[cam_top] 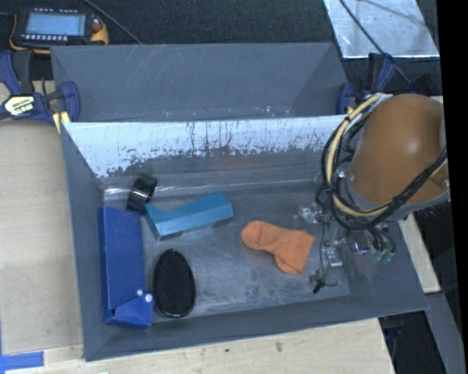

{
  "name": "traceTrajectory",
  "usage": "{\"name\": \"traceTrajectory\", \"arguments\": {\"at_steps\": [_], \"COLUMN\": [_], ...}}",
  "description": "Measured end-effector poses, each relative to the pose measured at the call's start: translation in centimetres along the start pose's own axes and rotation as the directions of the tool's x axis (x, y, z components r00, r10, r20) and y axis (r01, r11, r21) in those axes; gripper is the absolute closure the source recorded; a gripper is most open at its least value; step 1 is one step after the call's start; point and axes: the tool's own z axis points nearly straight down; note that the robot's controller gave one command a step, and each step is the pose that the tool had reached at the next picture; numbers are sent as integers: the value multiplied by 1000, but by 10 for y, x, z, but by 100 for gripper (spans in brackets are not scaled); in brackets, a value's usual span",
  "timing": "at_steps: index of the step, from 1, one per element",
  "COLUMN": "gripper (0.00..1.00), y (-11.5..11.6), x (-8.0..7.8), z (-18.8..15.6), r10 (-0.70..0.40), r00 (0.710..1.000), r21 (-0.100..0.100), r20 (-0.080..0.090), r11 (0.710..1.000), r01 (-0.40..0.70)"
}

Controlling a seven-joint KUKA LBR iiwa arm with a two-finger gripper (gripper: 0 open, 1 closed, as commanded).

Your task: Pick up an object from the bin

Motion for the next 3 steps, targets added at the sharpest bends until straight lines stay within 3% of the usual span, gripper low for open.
{"name": "traceTrajectory", "arguments": {"at_steps": [1,2,3], "gripper": [0,0,100], "y": [0,42,56], "x": [-2,-53,-5], "z": [-4,49,78], "r10": [-2,4,46], "r00": [1000,1000,999], "r21": [1,1,0], "r20": [9,19,7], "r11": [1000,1000,999], "r01": [2,-4,-46]}}
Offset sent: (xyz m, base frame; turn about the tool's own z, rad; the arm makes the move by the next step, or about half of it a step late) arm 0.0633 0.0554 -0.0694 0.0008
